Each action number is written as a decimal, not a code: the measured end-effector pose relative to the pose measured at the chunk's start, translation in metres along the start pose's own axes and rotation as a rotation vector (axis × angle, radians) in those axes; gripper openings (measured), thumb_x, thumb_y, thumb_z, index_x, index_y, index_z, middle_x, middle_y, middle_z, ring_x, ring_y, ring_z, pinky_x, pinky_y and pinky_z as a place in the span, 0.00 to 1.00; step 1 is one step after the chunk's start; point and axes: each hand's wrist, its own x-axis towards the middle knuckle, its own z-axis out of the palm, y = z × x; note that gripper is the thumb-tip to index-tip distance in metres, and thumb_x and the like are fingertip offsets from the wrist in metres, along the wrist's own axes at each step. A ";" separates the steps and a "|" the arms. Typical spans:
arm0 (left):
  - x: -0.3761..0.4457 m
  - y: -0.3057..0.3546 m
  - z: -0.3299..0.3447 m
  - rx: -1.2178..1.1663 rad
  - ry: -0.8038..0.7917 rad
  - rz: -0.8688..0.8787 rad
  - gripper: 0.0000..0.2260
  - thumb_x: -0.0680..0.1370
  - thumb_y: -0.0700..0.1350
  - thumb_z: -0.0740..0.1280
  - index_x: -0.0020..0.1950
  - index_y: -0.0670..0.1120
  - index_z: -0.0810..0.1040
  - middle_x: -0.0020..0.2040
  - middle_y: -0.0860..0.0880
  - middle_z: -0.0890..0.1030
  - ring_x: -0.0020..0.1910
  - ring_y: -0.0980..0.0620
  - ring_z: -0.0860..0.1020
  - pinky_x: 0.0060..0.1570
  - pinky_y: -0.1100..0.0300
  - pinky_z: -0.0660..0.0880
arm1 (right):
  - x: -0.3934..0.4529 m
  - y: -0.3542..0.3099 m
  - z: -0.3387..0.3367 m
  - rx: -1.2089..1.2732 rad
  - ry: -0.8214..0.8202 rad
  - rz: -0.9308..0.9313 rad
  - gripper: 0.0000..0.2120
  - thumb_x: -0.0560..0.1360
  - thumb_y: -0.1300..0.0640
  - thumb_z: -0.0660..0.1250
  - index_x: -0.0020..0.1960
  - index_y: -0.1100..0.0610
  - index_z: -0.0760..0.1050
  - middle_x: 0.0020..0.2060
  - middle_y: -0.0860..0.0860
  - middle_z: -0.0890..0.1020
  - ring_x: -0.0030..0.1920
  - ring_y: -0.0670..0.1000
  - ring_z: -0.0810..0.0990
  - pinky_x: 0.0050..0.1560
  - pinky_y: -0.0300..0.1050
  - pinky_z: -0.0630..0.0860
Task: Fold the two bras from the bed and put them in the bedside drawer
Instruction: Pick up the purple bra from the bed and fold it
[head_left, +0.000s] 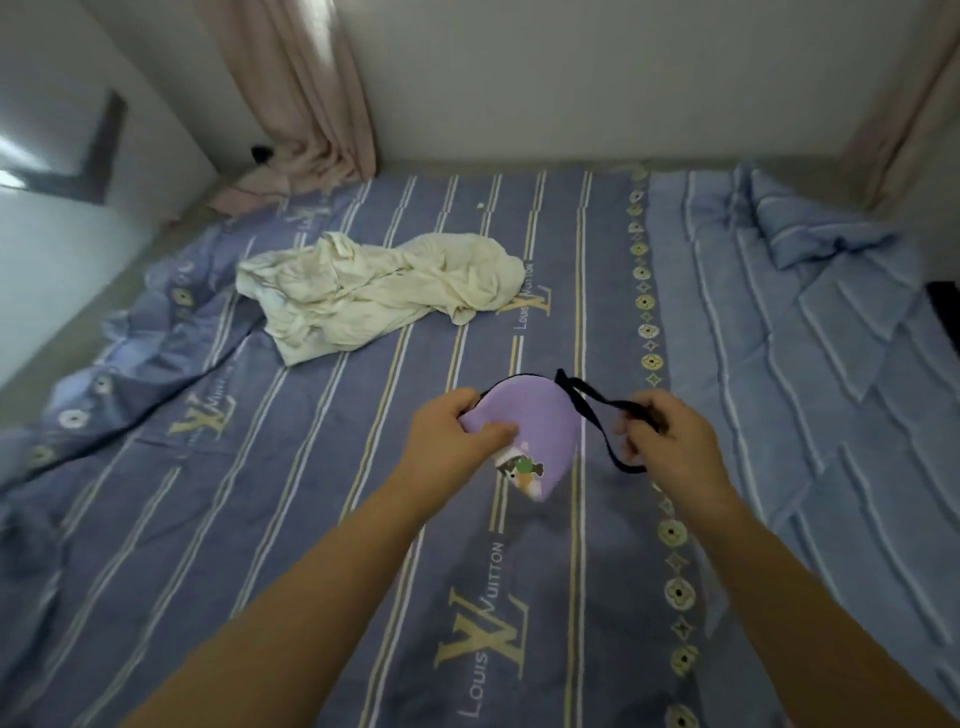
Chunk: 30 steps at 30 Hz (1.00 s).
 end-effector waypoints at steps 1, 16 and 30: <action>-0.005 0.014 -0.011 -0.076 0.017 -0.004 0.16 0.67 0.37 0.72 0.29 0.47 0.65 0.29 0.49 0.64 0.28 0.55 0.65 0.30 0.61 0.63 | 0.000 -0.016 -0.008 0.036 -0.050 0.005 0.10 0.73 0.70 0.57 0.45 0.59 0.73 0.30 0.52 0.76 0.22 0.40 0.73 0.23 0.31 0.71; -0.059 0.171 -0.090 0.130 -0.297 0.279 0.10 0.67 0.39 0.71 0.46 0.37 0.77 0.40 0.42 0.77 0.38 0.48 0.75 0.39 0.56 0.73 | -0.057 -0.200 -0.047 -0.143 -0.120 -0.432 0.08 0.68 0.73 0.57 0.44 0.70 0.73 0.34 0.61 0.75 0.37 0.52 0.70 0.34 0.43 0.63; -0.041 0.186 -0.123 0.895 0.043 0.716 0.04 0.75 0.40 0.62 0.45 0.42 0.76 0.44 0.44 0.78 0.48 0.43 0.75 0.40 0.55 0.66 | -0.068 -0.225 -0.115 0.357 -0.598 -0.369 0.14 0.66 0.66 0.70 0.50 0.58 0.75 0.20 0.50 0.79 0.26 0.45 0.78 0.32 0.34 0.76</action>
